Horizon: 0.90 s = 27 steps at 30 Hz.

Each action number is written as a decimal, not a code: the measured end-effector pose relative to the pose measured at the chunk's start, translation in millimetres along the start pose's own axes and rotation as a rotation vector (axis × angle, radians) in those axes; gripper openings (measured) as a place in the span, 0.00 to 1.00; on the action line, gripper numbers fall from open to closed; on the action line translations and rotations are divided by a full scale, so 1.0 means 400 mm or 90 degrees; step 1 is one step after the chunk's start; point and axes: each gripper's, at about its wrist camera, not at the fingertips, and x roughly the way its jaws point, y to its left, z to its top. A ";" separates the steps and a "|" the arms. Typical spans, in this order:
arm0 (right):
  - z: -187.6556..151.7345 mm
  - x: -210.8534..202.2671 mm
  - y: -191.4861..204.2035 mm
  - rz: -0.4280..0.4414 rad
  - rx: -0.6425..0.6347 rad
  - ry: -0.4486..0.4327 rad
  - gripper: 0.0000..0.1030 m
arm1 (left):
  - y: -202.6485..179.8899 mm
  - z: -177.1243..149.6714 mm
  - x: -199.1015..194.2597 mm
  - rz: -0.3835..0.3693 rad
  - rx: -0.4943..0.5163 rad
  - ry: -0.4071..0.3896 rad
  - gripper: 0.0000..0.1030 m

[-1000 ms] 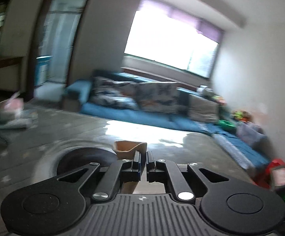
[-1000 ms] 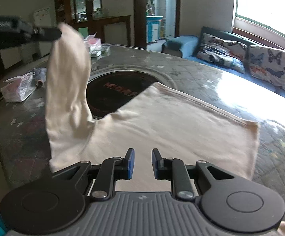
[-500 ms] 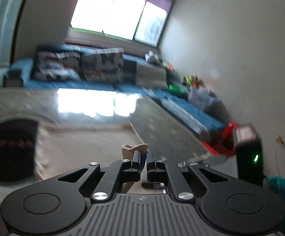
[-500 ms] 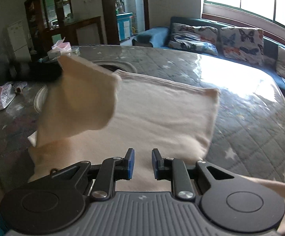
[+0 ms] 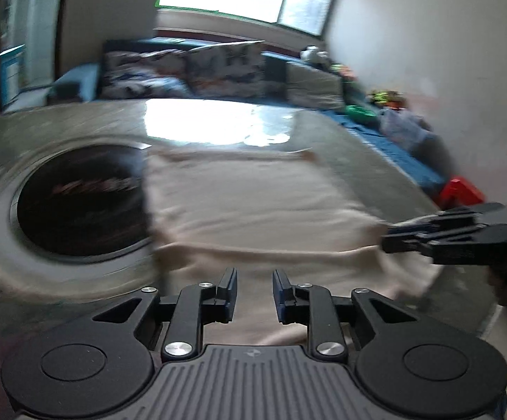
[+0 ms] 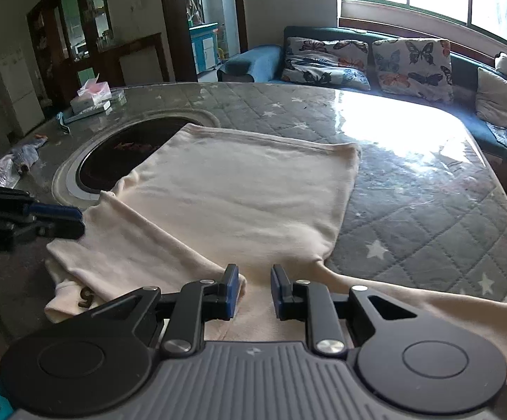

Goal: Fold clothes
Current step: 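Lay the sleeve across the body and open the left gripper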

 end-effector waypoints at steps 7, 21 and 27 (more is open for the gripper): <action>-0.013 0.050 0.022 0.007 -0.006 0.026 0.27 | 0.097 -0.025 0.019 0.081 -0.038 0.042 0.25; -0.006 0.066 0.028 0.008 -0.011 0.036 0.13 | 0.076 0.052 0.086 0.062 -0.020 0.016 0.20; 0.021 0.046 0.054 -0.001 -0.047 0.011 0.07 | 0.092 0.039 0.066 0.082 -0.027 -0.013 0.04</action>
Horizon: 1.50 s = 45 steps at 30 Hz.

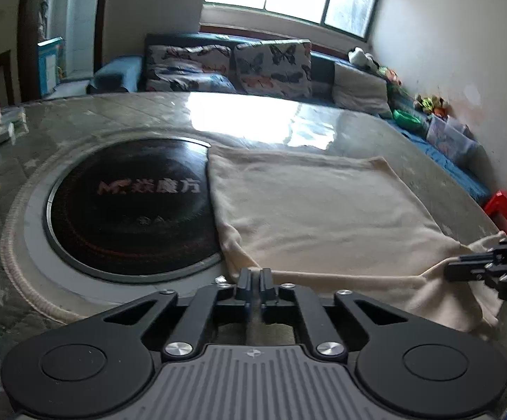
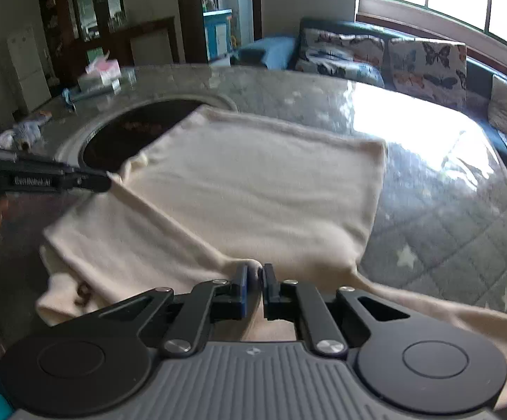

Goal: Fold clothes

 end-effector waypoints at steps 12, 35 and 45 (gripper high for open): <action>-0.003 0.018 -0.020 -0.025 0.006 0.013 0.07 | -0.004 0.010 -0.030 -0.033 0.020 -0.019 0.18; -0.006 0.011 -0.018 -0.044 0.006 -0.008 0.13 | 0.011 0.002 -0.003 -0.001 0.000 -0.022 0.18; -0.058 -0.013 0.012 -0.017 -0.024 0.014 0.15 | -0.106 -0.004 -0.049 -0.053 0.090 -0.026 0.22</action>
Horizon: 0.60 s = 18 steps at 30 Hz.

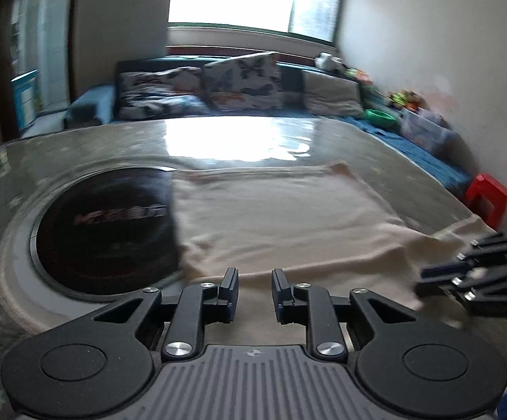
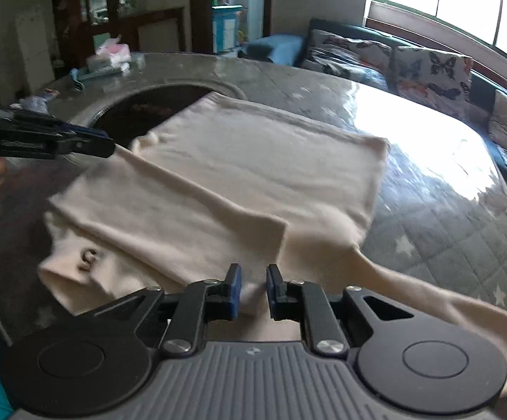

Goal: Fold clothes

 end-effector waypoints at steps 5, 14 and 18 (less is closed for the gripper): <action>-0.036 -0.079 -0.063 -0.030 0.077 -0.043 0.18 | -0.081 -0.001 0.026 -0.044 0.041 0.017 0.22; -0.192 -0.160 -0.302 -0.227 0.287 -0.050 0.19 | -0.175 -0.008 0.078 -0.086 0.065 0.046 0.31; -0.244 -0.178 -0.377 -0.287 0.352 -0.062 0.25 | -0.189 -0.011 0.082 -0.090 0.069 0.052 0.36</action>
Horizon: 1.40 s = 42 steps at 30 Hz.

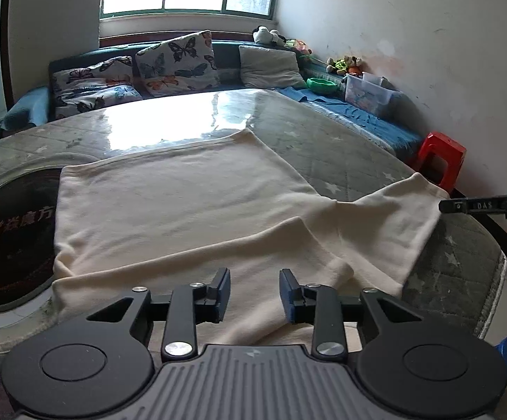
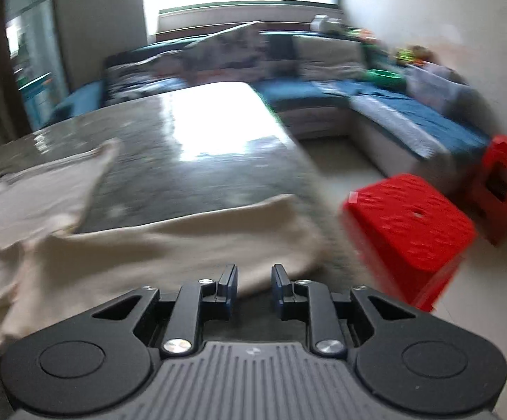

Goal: Fold clothes

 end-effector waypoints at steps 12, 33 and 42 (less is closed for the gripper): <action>-0.004 0.048 -0.071 -0.027 0.076 -0.027 0.25 | -0.024 -0.001 0.000 0.007 0.013 0.006 0.43; 0.075 -0.116 -0.044 0.061 0.078 -0.145 0.03 | -0.136 0.004 0.057 -0.036 0.062 0.016 0.51; 0.138 -0.216 0.065 0.146 0.010 -0.196 0.03 | -0.145 -0.016 0.055 -0.052 0.074 0.012 0.51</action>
